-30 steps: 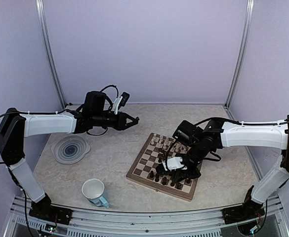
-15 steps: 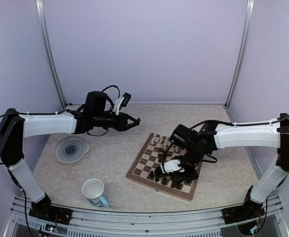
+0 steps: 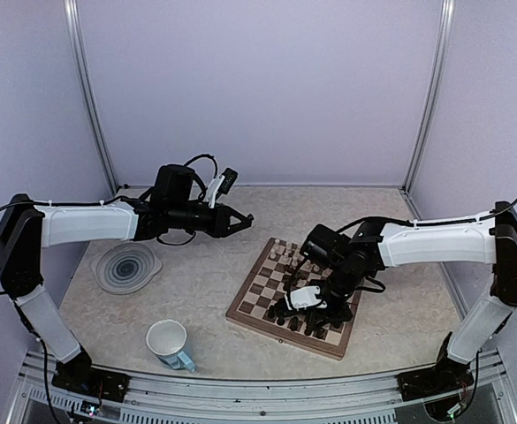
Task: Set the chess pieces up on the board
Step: Place the bishop on c8.
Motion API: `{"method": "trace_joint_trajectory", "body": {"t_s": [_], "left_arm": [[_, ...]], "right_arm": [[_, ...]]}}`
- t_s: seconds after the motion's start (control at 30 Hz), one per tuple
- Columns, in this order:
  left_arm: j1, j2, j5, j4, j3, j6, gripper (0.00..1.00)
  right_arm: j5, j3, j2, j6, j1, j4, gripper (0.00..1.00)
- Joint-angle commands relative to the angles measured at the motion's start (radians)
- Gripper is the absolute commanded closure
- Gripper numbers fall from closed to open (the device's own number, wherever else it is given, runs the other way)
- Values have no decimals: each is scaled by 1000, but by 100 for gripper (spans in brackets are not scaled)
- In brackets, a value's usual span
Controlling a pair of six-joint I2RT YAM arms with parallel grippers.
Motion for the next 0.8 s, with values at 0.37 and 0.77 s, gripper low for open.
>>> {"method": "trace_joint_trajectory", "body": {"t_s": [0.37,0.77], "left_arm": [[-9,-22,-3,-14,37,19,93],[-30,-21,36,-24,42,50,93]], "right_arm": [[31,11,26,16,17,29,77],[-7,160,-49,18,-26,-70,57]]}}
